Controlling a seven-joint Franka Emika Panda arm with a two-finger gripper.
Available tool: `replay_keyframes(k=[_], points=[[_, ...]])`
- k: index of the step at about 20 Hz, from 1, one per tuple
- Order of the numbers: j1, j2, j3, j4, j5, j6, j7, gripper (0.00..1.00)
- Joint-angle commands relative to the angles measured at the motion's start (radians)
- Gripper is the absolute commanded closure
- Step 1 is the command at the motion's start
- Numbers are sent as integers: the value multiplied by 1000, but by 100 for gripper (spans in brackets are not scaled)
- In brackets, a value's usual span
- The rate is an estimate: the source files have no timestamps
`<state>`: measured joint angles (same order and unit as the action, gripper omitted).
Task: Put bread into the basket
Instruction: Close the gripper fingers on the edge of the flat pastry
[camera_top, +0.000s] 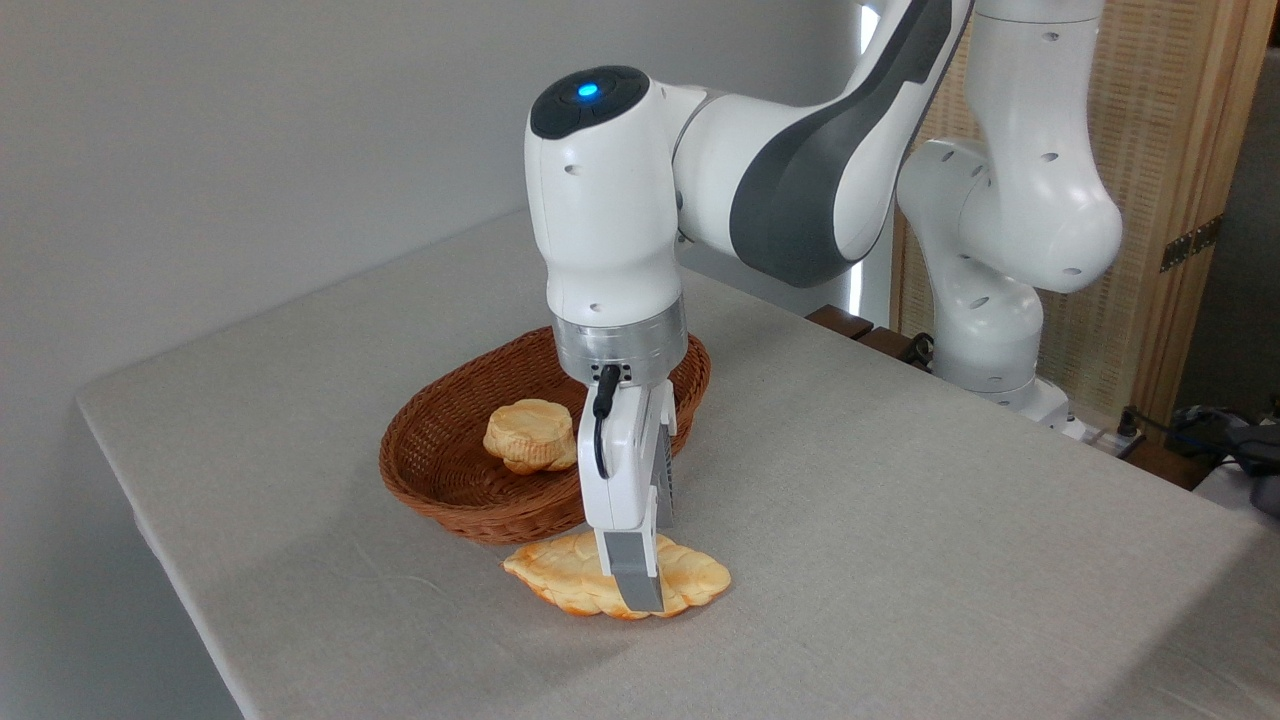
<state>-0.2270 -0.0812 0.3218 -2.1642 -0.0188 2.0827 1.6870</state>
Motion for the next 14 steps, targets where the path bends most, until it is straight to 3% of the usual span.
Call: replay_keyframes(k=[1,11,12,13,14], points=[[-8,-3,5,-16,14,22,11,0],[-8,21,-3,-16,14,43,11,2],[-8,21,-3,-16,16,42,11,11],[-8,21,-3,-16,16,42,11,33],[-8,21,-3,-16,14,42,11,45]])
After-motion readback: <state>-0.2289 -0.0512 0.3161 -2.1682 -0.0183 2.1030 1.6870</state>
